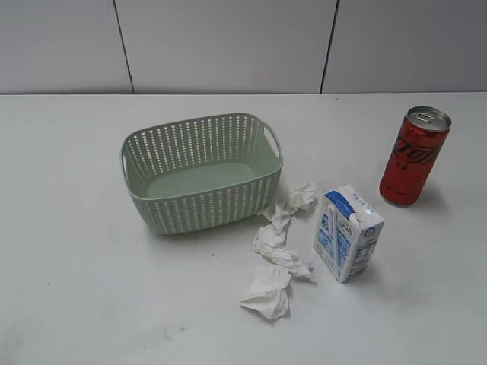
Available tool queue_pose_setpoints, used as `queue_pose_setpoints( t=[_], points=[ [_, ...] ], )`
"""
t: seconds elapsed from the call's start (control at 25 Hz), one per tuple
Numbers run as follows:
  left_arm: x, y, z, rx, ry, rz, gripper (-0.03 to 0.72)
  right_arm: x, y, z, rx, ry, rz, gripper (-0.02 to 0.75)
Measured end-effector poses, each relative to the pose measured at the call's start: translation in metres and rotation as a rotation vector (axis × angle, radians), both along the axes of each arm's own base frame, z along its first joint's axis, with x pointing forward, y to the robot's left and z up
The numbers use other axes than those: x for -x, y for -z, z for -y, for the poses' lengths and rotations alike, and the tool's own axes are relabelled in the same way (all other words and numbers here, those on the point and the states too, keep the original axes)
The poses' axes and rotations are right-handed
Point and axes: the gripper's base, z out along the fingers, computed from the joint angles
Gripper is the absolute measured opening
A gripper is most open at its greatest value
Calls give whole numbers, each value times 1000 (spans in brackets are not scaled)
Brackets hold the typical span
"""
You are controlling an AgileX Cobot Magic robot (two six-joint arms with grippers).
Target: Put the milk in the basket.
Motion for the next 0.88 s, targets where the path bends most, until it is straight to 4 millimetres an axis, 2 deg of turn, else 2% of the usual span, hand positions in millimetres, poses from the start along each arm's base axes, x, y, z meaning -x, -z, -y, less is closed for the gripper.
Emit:
queue_pose_setpoints(
  t=[0.56,0.76,0.88],
  points=[
    [0,0,0,0,0,0,238,-2,0,0,1,0,-11,573],
    [0,0,0,0,0,0,238,-23,-10,-2,9,0,-112,573],
    [0,0,0,0,0,0,241,-42,-18,-3,12,0,-166,573]
  ],
)
